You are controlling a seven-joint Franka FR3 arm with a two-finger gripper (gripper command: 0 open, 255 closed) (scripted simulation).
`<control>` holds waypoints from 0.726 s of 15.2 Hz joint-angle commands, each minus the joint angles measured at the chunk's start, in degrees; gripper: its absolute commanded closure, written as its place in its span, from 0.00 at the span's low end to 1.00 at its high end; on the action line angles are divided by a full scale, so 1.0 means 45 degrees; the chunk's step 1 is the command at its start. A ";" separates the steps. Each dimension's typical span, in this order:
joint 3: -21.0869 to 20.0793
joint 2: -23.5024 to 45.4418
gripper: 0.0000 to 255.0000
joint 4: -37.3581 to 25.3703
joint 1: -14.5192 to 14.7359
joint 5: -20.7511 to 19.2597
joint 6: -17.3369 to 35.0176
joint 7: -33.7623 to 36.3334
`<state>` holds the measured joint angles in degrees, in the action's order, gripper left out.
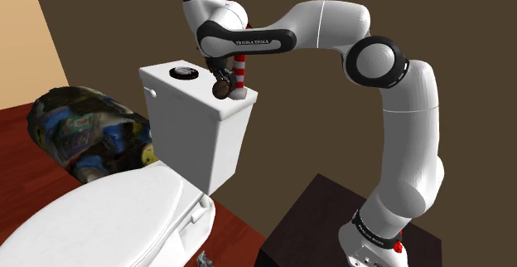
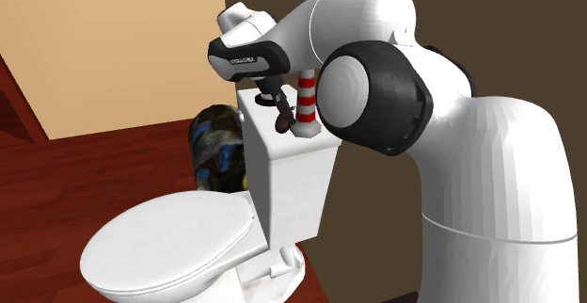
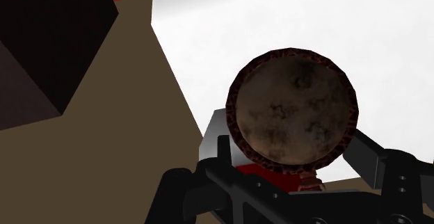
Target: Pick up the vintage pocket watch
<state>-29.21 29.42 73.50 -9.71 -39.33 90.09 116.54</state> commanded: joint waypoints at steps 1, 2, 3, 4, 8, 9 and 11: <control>-0.0010 0.0011 1.00 0.0013 0.0008 0.0012 0.0002 0.0000; -0.0013 0.0011 1.00 -0.0155 0.0041 0.0017 -0.0144 -0.0075; -0.0013 0.0017 1.00 -0.0334 0.0080 0.0018 -0.0294 -0.0150; -0.0013 0.0025 1.00 -0.0516 0.0120 0.0017 -0.0445 -0.0226; -0.0001 0.0102 1.00 -0.1314 0.0309 -0.0013 -0.1076 -0.0538; 0.0005 0.0132 1.00 -0.1533 0.0364 -0.0028 -0.1241 -0.0619; 0.0020 0.0209 1.00 -0.1997 0.0486 -0.0069 -0.1579 -0.0786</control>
<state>-29.22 29.86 66.24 -7.99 -39.43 84.06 113.54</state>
